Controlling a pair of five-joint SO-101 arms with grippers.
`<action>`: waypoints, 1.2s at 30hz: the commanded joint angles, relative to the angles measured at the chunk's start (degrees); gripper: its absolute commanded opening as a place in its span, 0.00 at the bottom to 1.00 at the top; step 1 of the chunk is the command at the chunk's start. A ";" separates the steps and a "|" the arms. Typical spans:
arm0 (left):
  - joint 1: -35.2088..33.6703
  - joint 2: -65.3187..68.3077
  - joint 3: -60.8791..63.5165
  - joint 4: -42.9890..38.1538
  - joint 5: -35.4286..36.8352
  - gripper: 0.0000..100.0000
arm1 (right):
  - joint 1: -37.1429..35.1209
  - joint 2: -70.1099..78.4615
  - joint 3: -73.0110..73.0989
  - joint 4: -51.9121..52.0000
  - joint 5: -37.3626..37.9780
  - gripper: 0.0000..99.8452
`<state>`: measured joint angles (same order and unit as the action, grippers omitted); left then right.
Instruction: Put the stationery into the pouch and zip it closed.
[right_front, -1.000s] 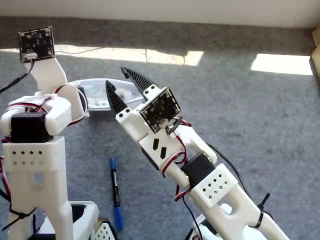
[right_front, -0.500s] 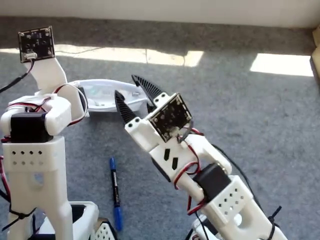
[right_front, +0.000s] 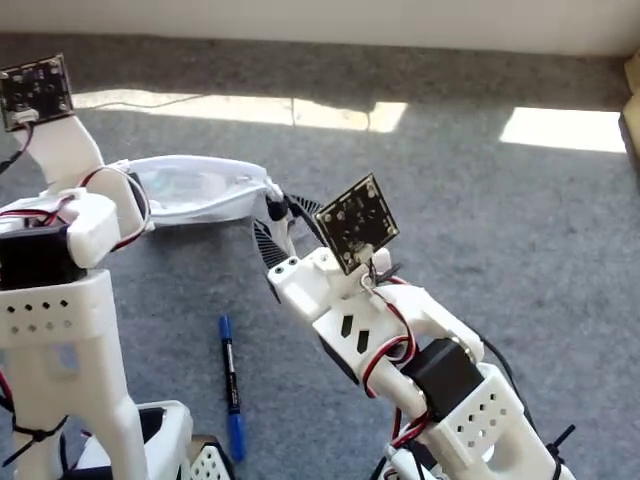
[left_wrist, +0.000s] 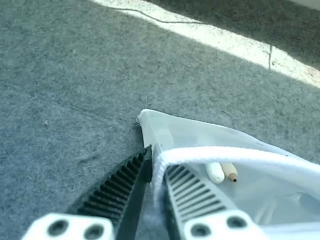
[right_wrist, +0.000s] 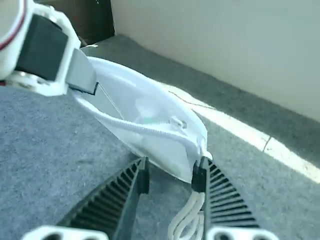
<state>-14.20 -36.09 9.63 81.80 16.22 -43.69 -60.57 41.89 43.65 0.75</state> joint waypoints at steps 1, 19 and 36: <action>-3.82 -2.33 -1.19 -1.76 0.26 0.01 | -1.19 -1.36 -3.30 3.21 -1.93 0.16; -12.44 -2.59 0.13 -1.76 0.53 0.01 | -13.32 24.84 -3.12 4.09 -20.04 0.16; -15.78 -2.59 0.22 -1.76 0.53 0.01 | -17.63 48.13 -8.31 -0.48 -26.99 0.16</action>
<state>-28.88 -36.09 10.68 81.80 16.22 -60.48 -14.24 38.81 44.62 -25.01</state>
